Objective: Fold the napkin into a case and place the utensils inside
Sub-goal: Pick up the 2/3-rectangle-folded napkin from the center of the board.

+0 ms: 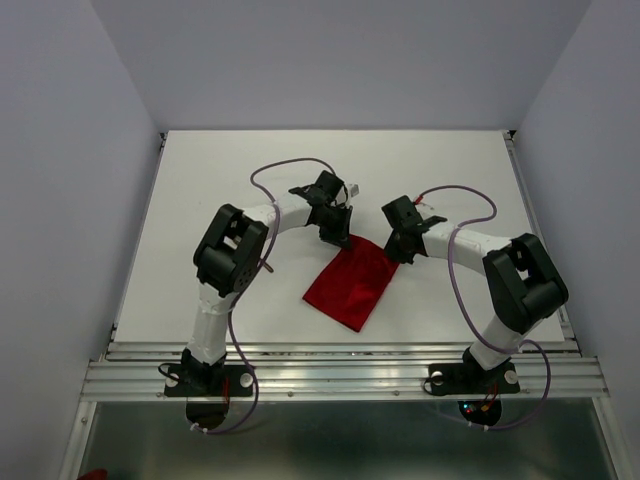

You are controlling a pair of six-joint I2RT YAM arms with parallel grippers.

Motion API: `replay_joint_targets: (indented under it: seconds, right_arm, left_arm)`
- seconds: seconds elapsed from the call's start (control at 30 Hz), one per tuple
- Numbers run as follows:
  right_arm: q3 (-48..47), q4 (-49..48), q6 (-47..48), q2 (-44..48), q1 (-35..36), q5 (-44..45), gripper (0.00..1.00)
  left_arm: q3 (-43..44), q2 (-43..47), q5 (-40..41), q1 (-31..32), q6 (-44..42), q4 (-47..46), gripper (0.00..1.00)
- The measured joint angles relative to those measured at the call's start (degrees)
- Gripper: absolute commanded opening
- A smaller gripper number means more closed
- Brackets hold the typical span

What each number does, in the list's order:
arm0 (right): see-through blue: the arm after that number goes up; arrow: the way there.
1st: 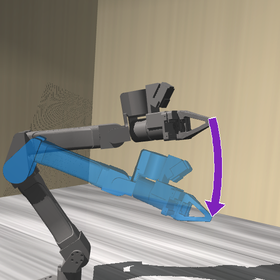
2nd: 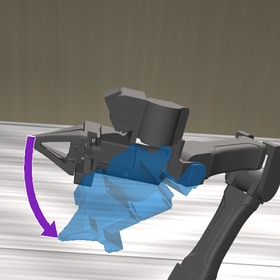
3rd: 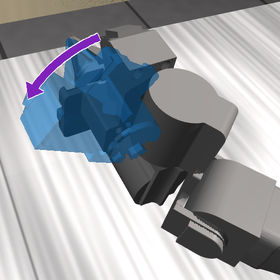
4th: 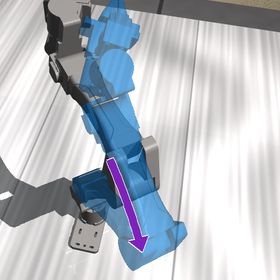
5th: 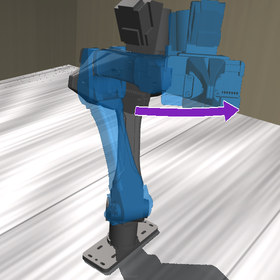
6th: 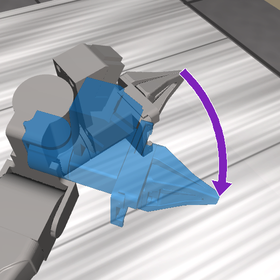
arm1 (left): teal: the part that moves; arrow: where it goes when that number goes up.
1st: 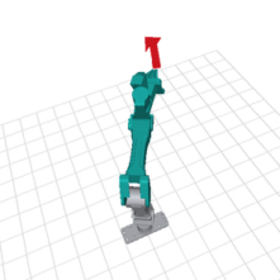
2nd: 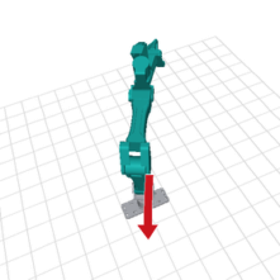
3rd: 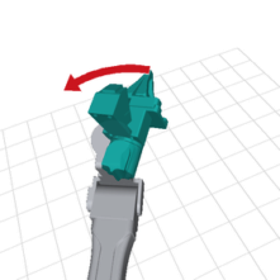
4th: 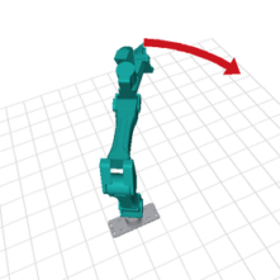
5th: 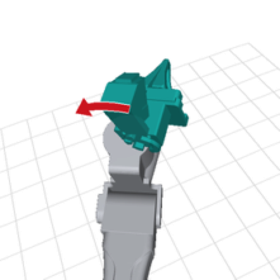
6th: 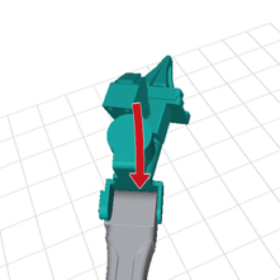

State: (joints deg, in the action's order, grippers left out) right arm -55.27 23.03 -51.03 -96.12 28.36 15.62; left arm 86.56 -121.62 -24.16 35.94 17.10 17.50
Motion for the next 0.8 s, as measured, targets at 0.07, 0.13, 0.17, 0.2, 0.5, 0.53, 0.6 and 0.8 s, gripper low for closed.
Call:
replay_joint_targets:
  seconds: [0.07, 0.13, 0.17, 0.2, 0.5, 0.53, 0.6, 0.8]
  right_arm:
    - [0.3, -0.5, -0.8, 0.0, 0.2, 0.3, 0.13]
    - [0.5, -0.8, -1.3, 0.1, 0.2, 0.4, 0.13]
    - [0.7, -1.0, -1.9, 0.2, 0.2, 0.5, 0.13]
    - [0.8, -1.0, -2.2, 0.3, 0.2, 0.5, 0.12]
    - [2.2, -2.2, -5.8, 1.1, 0.2, 0.6, 0.11]
    - [2.2, -2.2, -6.3, 1.1, 0.2, 0.6, 0.11]
    - [2.2, -2.2, -6.5, 1.1, 0.2, 0.7, 0.11]
    - [2.2, -2.1, -7.3, 1.1, 0.2, 0.8, 0.11]
  left_arm:
    - [-0.9, 0.7, 0.0, 0.0, 1.0, -0.1, 0.0]
    - [-1.2, 1.5, 0.0, 0.0, 1.6, -0.2, 0.0]
    - [-1.5, 2.1, -0.1, 0.1, 2.2, -0.2, 0.0]
    - [-1.6, 2.8, -0.1, 0.2, 2.6, -0.1, 0.0]
    - [-4.6, 10.5, -2.8, 3.2, 6.6, -4.5, 0.0]
    - [-4.9, 10.6, -3.1, 3.7, 7.3, -5.0, 0.0]
    - [-5.4, 10.6, -3.3, 4.4, 8.0, -5.7, 0.0]
    - [-6.9, 10.6, -3.3, 6.7, 11.2, -8.1, 0.0]
